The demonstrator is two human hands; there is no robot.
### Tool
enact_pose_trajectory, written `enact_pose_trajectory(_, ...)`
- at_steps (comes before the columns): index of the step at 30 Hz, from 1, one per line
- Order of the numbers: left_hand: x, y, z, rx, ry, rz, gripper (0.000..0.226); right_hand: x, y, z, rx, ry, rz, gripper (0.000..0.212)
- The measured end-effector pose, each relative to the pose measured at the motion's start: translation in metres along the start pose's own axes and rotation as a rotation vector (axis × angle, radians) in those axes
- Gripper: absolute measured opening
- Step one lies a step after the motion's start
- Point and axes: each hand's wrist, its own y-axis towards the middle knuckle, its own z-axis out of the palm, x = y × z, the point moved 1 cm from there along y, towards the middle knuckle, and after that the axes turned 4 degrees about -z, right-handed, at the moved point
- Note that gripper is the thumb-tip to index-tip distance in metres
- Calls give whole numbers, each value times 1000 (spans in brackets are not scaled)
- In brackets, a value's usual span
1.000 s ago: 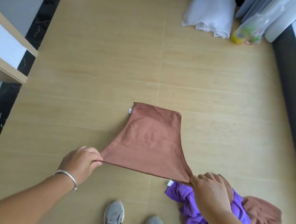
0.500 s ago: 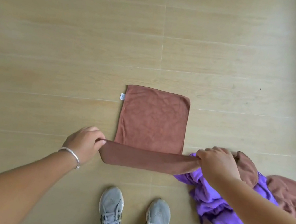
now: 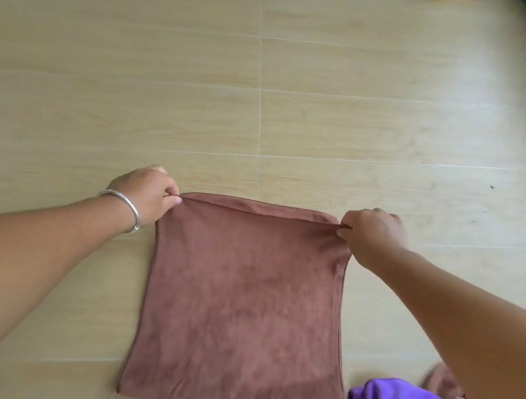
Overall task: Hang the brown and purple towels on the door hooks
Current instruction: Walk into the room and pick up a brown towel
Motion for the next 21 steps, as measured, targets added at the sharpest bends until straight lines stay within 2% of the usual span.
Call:
enact_pose_trajectory(7, 7, 41, 47, -124, 74, -35, 15, -2, 57, 60, -172, 85, 81, 20)
enact_pose_trajectory(9, 2, 29, 53, -168, 44, -66, 35, 5, 47, 67, -253, 131, 91, 35)
enact_pose_trajectory(11, -7, 2, 60, -211, 52, 29, 53, 17, 25, 72, -301, 155, -11, 46)
enact_pose_trajectory(13, -18, -34, 75, -170, 108, 200, 65, 31, -6, 81, -243, 95, -209, 50)
enact_pose_trajectory(15, -24, -71, 99, -46, 149, 284, 72, 45, -39, 97, -144, 8, -359, 56)
enact_pose_trajectory(18, -18, -115, 142, 86, 185, 296, 80, 61, -76, 127, -32, -31, -411, 70)
enact_pose_trajectory(21, -10, -122, 158, 77, 245, 345, 83, 63, -83, 143, 33, -71, -413, 78)
